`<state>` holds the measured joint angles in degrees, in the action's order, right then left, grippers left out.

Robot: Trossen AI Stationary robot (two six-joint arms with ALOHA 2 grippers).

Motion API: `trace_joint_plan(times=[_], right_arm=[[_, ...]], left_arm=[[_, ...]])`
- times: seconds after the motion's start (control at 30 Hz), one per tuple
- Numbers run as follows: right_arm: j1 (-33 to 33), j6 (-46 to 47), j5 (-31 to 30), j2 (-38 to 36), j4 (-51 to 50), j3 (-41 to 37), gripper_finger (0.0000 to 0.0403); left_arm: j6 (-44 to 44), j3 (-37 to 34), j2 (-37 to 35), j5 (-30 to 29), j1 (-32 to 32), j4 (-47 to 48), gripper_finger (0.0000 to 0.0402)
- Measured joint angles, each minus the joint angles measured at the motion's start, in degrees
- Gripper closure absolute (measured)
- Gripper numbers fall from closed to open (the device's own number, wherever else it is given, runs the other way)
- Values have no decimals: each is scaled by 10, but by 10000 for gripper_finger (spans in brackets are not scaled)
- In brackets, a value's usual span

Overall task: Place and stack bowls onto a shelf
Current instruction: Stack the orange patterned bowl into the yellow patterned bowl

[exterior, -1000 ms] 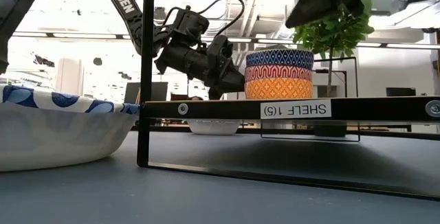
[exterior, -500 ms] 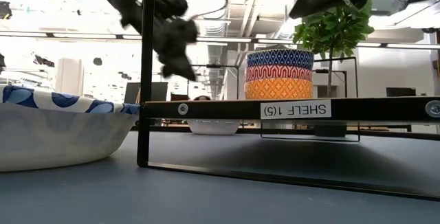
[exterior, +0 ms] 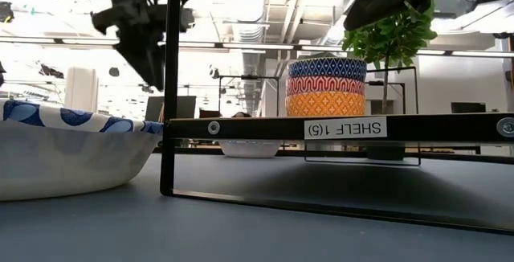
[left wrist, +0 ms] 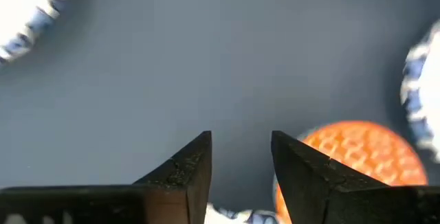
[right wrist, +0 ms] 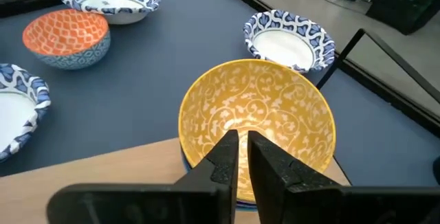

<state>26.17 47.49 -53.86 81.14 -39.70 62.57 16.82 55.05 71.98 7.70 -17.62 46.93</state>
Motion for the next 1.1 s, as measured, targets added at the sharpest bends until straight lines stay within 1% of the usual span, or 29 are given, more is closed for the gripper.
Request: trace_joint_plan(times=[0.17,0.4,0.57,0.67,0.73,0.87,1.0,1.1], right_arm=[[0,0,0,0,-6,0,326],[0,0,1,0,-19,0,324],[0,0,1,0,-20,0,324],[0,1,8,0,-20,0,324],[0,2,15,0,-20,0,323],[0,5,16,0,-21,0,323],[0,5,16,0,-21,0,323],[0,6,16,0,-23,0,323]], left_arm=[[37,0,46,23,1,11,272],[83,0,88,12,5,40,282],[118,0,88,17,5,40,283],[131,0,88,26,5,69,283],[134,0,88,26,9,88,283],[135,-1,88,33,23,95,283],[136,-31,88,40,41,67,283],[137,-61,88,24,52,49,283]])
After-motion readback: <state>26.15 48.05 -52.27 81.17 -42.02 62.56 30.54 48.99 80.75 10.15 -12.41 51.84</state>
